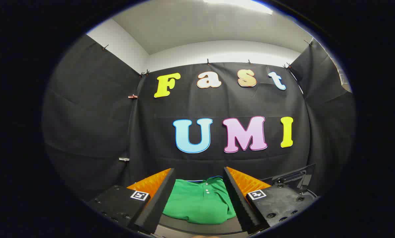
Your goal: Put the clothes into the washing machine and then close the washing machine lid.
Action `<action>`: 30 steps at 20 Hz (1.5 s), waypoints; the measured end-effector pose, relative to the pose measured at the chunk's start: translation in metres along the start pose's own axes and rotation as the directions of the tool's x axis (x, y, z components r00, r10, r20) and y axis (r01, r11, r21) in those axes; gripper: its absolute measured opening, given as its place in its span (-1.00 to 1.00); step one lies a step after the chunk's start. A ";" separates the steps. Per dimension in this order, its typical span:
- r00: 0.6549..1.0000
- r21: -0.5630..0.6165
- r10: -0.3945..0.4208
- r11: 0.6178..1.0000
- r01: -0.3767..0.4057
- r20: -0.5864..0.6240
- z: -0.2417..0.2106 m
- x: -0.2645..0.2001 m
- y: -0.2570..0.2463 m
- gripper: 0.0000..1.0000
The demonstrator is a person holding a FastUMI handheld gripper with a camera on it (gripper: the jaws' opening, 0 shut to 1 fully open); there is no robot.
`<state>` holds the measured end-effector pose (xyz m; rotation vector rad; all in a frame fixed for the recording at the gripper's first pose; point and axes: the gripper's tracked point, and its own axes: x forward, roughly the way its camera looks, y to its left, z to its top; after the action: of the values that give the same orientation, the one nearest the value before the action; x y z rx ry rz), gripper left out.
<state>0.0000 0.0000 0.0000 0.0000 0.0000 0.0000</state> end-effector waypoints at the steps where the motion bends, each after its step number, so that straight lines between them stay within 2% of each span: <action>1: 1.000 0.001 -0.005 1.000 0.005 -0.003 -0.001 0.001 -0.001 0.84; 9: 0.999 -0.026 -0.022 0.999 0.021 -0.027 -0.013 0.014 0.001 0.85; 20: 0.999 -0.019 0.000 1.000 -0.001 -0.042 -0.014 0.017 0.007 0.84; 24: 0.999 -0.094 -0.018 0.995 0.014 -0.047 -0.009 0.034 0.004 0.84; 27: 0.986 -0.161 -0.045 0.987 0.019 -0.158 -0.032 0.052 -0.003 0.82; 29: 0.953 -0.170 -0.035 0.985 -0.018 -0.302 -0.057 0.056 -0.001 0.83; 30: 0.924 -0.146 -0.035 0.989 -0.023 -0.382 -0.070 0.057 0.000 0.83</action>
<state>0.0572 -0.0004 -0.0697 -0.1491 0.3935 -0.0059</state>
